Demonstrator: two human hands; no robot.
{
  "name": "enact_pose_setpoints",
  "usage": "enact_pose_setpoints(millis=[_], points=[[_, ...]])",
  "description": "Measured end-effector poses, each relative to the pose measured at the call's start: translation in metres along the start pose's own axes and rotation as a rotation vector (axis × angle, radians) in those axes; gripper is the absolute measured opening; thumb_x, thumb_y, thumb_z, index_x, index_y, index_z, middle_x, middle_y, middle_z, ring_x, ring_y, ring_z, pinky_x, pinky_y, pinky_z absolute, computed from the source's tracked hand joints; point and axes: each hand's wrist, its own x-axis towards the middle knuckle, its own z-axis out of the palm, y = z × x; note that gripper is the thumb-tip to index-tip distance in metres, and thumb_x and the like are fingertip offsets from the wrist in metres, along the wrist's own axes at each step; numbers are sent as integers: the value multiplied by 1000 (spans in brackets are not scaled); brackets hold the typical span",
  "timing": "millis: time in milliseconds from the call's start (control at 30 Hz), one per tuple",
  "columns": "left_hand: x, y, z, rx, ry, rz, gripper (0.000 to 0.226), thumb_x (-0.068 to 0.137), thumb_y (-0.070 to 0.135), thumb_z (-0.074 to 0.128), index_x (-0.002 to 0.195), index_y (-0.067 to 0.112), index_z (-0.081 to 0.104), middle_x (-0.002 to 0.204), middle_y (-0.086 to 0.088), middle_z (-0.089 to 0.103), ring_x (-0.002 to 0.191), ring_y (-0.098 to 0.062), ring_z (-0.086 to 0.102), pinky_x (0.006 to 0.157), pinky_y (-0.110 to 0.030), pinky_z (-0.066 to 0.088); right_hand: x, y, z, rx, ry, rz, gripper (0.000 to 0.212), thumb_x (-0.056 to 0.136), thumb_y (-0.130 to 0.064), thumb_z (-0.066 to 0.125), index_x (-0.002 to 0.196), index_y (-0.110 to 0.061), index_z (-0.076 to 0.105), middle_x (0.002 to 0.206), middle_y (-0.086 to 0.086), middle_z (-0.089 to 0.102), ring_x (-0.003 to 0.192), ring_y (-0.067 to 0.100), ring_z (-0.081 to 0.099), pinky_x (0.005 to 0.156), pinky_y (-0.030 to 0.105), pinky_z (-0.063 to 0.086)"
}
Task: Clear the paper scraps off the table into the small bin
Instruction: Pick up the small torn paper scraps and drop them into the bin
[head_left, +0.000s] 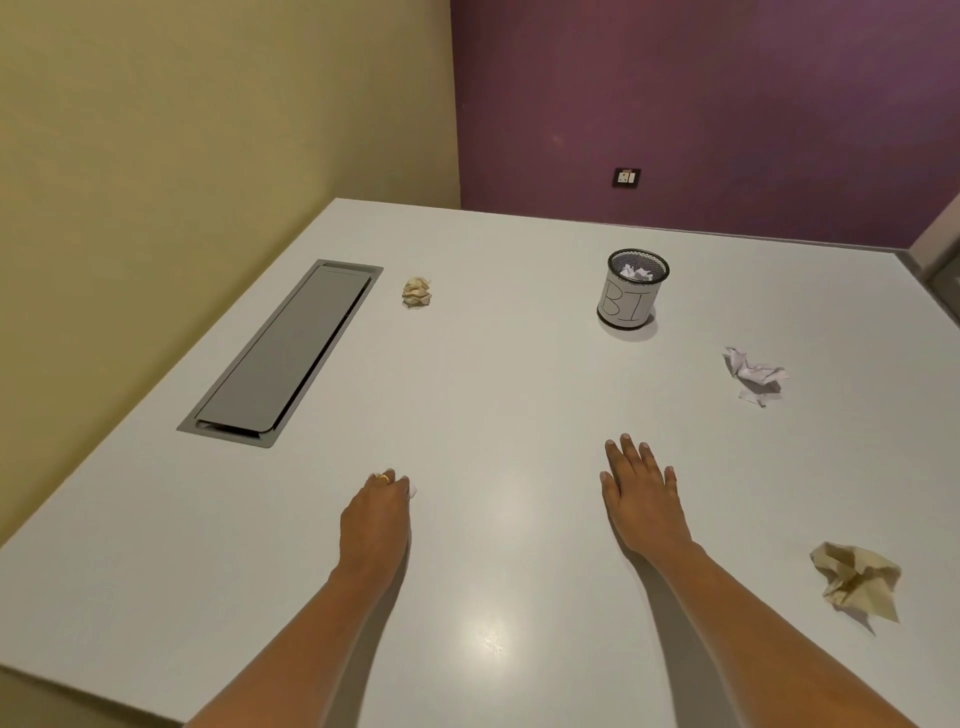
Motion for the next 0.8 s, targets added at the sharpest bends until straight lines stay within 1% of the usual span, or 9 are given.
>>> enact_pose_setpoints(millis=[100,200,267,367,433,500,533,633,800], points=[[1,1,2,-55,-34,47,35,91,5,42,59,18,36,67,9,26,69,-18,32,58,-22,24,0,0,0,1,-1,1,49,100,-31,22,147,-21,13,158,-1,6,146,20,4,117,46,8],[-2,5,3,-29,-69,78,45,94,10,36,55,18,16,60,5,20,66,-19,35,60,-25,24,2,0,1,-8,-6,0,49,100,-31,22,147,-20,13,158,0,6,146,20,4,117,46,9],[0,6,3,-32,-90,100,44,90,2,37,56,17,15,59,3,19,64,-19,31,56,-27,21,3,1,1,-9,-11,1,49,100,-31,22,147,-21,12,158,0,6,146,20,3,117,46,8],[3,5,4,-27,-95,128,34,90,2,37,60,15,29,60,1,24,65,-20,36,58,-25,24,3,2,4,-12,0,-2,49,100,-31,22,147,-21,12,158,-1,6,146,20,4,117,46,8],[0,7,1,-25,-79,143,26,92,6,38,68,10,48,70,-4,44,66,-24,49,60,-26,33,3,3,5,-5,2,-4,49,100,-32,22,147,-22,12,158,-1,5,146,20,3,118,46,8],[-3,12,-2,-4,-75,175,19,87,3,50,72,-1,61,77,-16,59,64,-31,61,58,-32,45,3,4,6,-12,1,-3,50,100,-33,21,148,-22,10,158,-2,4,146,19,2,118,46,7],[-5,14,-3,17,-61,219,14,79,-2,61,65,-4,61,72,-17,62,58,-30,63,51,-30,48,3,4,7,-17,1,-3,50,100,-33,20,148,-23,9,158,-2,3,146,19,2,118,45,7],[-7,13,-3,40,-32,278,25,55,-11,80,49,1,58,55,-12,62,42,-23,63,33,-23,45,3,5,8,-14,-5,-4,50,100,-34,19,148,-24,6,159,-2,0,146,18,0,118,44,5],[-3,8,-1,37,-83,267,14,69,-14,68,62,-3,64,68,-16,67,60,-31,68,51,-32,54,3,6,10,-18,10,-12,50,100,-34,20,148,-25,6,158,-3,0,146,18,1,118,44,5]])
